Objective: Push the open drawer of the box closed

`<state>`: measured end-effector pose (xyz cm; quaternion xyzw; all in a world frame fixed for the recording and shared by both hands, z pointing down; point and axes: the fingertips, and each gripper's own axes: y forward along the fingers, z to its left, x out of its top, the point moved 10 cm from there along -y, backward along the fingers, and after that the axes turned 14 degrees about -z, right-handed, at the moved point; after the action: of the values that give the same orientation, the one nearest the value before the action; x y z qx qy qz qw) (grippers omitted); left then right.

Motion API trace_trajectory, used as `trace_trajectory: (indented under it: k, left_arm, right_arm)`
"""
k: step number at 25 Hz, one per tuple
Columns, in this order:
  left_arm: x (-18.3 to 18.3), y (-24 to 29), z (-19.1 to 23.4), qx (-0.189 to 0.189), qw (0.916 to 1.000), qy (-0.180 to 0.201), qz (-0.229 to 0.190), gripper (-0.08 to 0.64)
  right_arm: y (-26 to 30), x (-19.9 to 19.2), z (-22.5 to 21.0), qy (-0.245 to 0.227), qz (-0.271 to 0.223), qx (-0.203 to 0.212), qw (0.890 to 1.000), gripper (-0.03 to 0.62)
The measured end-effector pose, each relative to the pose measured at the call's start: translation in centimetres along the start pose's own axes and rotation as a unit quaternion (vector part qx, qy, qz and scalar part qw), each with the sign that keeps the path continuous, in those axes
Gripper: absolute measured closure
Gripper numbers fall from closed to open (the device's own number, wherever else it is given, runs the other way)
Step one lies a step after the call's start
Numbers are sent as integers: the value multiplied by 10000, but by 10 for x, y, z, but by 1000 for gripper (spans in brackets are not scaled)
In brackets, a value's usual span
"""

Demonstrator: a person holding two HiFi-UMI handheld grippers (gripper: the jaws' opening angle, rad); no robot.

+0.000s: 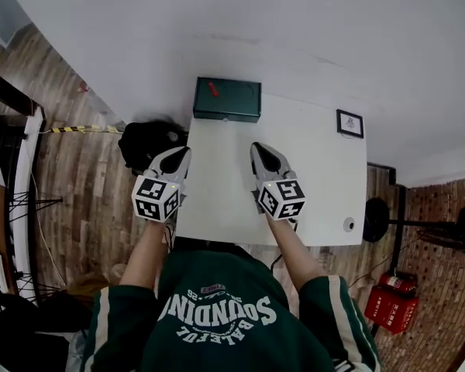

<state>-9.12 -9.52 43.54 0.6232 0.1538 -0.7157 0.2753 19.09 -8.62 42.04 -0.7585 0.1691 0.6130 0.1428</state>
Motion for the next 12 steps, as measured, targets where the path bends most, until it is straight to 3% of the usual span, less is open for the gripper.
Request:
trace_trajectory:
  k: [12]
  left_arm:
    - [18, -3, -16, 24, 9995, 162, -269, 508]
  right_arm:
    - [-23, 12, 4, -171, -67, 90, 9998, 591]
